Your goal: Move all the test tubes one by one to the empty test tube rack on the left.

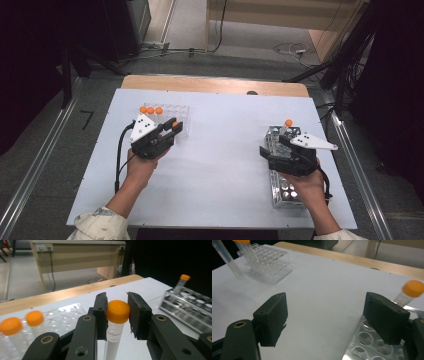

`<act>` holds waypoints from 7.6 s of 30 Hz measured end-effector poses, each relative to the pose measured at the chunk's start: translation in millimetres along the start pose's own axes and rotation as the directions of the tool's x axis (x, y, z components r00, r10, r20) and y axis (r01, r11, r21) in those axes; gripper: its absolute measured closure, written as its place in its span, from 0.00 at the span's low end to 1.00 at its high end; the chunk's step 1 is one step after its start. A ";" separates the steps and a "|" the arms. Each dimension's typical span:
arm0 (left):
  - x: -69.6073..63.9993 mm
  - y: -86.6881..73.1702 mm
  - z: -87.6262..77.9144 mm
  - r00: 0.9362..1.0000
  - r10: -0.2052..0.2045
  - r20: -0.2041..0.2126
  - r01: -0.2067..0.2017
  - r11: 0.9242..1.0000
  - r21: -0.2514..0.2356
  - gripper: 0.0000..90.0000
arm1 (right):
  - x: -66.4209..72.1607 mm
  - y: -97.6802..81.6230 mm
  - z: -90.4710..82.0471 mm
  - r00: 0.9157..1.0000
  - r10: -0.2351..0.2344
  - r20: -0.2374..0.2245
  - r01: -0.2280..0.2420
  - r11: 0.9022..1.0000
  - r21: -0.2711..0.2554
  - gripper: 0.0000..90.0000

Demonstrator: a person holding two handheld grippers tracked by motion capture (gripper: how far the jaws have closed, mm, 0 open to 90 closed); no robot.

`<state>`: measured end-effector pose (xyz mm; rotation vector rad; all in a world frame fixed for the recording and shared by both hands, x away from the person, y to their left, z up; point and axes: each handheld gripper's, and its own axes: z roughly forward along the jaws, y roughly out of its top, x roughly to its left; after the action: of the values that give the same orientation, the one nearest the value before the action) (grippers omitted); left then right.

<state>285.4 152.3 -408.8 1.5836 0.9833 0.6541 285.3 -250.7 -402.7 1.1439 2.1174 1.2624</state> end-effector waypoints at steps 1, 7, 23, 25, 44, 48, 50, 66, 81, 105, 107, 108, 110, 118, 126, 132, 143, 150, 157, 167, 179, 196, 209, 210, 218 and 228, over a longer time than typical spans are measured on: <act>3.2 1.1 0.5 1.000 -0.001 -0.012 0.001 1.000 0.000 0.78 | -4.8 -1.1 -0.2 1.000 0.005 0.008 -0.005 1.000 0.001 0.21; 22.0 7.0 7.2 0.997 -0.007 -0.079 0.006 1.000 -0.001 0.78 | -23.2 -4.9 -1.8 0.998 0.050 0.038 -0.049 0.999 -0.002 0.21; 48.4 38.3 29.6 0.990 -0.034 -0.136 0.031 0.999 -0.020 0.78 | -24.3 -5.7 -3.4 0.998 0.056 0.041 -0.056 0.998 -0.006 0.22; 48.7 38.1 33.0 0.990 -0.028 -0.140 0.027 1.000 -0.010 0.78 | -24.3 -6.2 -2.8 0.998 0.057 0.039 -0.057 0.998 -0.005 0.22; 54.1 24.2 52.0 0.984 0.007 -0.177 0.004 0.998 0.061 0.77 | -23.0 -6.0 -4.8 0.997 0.064 0.032 -0.064 0.998 -0.011 0.22; 54.2 17.1 53.8 0.983 0.010 -0.182 0.003 0.997 0.074 0.78 | -23.0 -6.2 -5.3 0.997 0.063 0.033 -0.063 0.998 -0.010 0.22; 54.6 13.1 54.3 0.983 0.012 -0.185 0.004 0.997 0.083 0.78 | -23.2 -6.3 -5.4 0.997 0.063 0.032 -0.063 0.998 -0.011 0.22; 52.9 -1.0 55.4 0.979 0.033 -0.203 -0.010 0.993 0.114 0.72 | -24.9 -7.5 -3.8 0.997 0.068 0.041 -0.068 0.998 -0.007 0.22; 36.4 1.6 48.2 0.978 0.025 -0.208 -0.008 0.997 0.082 0.24 | -43.3 -8.0 11.1 0.990 0.084 0.117 -0.085 0.996 0.005 0.25; -19.2 -14.6 13.1 1.000 0.002 -0.020 -0.001 0.999 0.039 0.20 | -80.8 3.7 56.8 0.970 0.073 0.232 -0.111 0.981 0.157 0.71; -19.9 -15.0 12.8 1.000 0.000 -0.020 0.001 0.999 0.039 0.20 | -82.3 4.0 57.4 0.969 0.084 0.231 -0.124 0.979 0.164 0.72; -19.9 -15.2 12.8 1.000 0.000 -0.020 0.001 0.999 0.040 0.20 | -83.1 4.3 57.0 0.970 0.093 0.224 -0.131 0.978 0.162 0.72; -19.8 -15.6 12.6 1.000 -0.001 -0.020 0.001 0.999 0.041 0.21 | -84.6 5.2 55.9 0.971 0.104 0.215 -0.141 0.977 0.162 0.72; -20.4 -16.0 12.0 1.000 -0.001 -0.020 0.002 0.999 0.040 0.21 | -85.7 10.4 56.5 0.970 0.096 0.221 -0.135 0.976 0.170 0.75; -19.7 -16.4 11.7 1.000 -0.008 -0.020 0.008 0.999 0.041 0.22 | -85.9 10.7 65.2 0.970 0.086 0.229 -0.131 0.974 0.187 0.79; -20.2 -17.2 12.3 1.000 -0.008 -0.018 0.009 0.999 0.042 0.22 | -84.5 11.7 64.2 0.970 0.080 0.230 -0.122 0.977 0.176 0.79; -19.8 -17.7 11.8 1.000 -0.011 -0.020 0.012 0.999 0.045 0.22 | -79.1 23.5 50.0 0.968 0.070 0.241 -0.102 0.987 0.122 0.80; -19.4 -17.5 11.3 1.000 -0.013 -0.020 0.014 0.999 0.044 0.22 | -72.6 33.9 34.8 0.968 0.053 0.246 -0.074 0.994 0.075 0.80; -19.9 -17.5 11.3 1.000 -0.015 -0.019 0.016 0.999 0.043 0.22 | -64.5 40.9 17.1 0.972 0.055 0.228 -0.062 0.998 0.023 0.80; -21.6 -16.9 10.7 1.000 -0.013 -0.015 0.013 0.999 0.040 0.22 | -29.2 41.9 11.5 0.992 -0.002 0.126 0.000 1.000 0.012 0.80; -25.1 -17.3 13.0 1.000 -0.007 0.003 0.007 0.998 0.065 0.16 | 10.9 35.9 29.6 0.999 -0.045 -0.002 0.045 0.998 0.032 0.80; -50.9 -12.0 12.1 0.995 0.034 0.088 -0.039 0.998 0.054 0.15 | 64.0 30.0 54.6 0.983 -0.123 -0.134 0.135 0.988 0.080 0.80; -61.2 -7.7 10.5 0.989 0.035 0.141 -0.041 0.999 0.035 0.20 | 103.3 26.0 80.9 0.961 -0.174 -0.217 0.203 0.972 0.118 0.80; -61.7 -7.5 10.2 0.989 0.040 0.144 -0.045 0.998 0.034 0.21 | 105.3 25.8 83.0 0.958 -0.179 -0.223 0.209 0.971 0.119 0.80; -63.1 -8.7 11.2 0.980 0.040 0.195 -0.049 0.998 0.039 0.38 | 126.2 27.2 96.4 0.943 -0.196 -0.268 0.237 0.963 0.127 0.80; -62.3 -14.0 13.1 0.974 0.044 0.220 -0.060 0.996 0.066 0.54 | 132.9 28.7 99.5 0.939 -0.203 -0.278 0.244 0.962 0.124 0.80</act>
<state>261.5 92.6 -420.0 1.7099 0.8119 0.4720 290.8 -83.2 -420.5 0.7971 2.4997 1.2140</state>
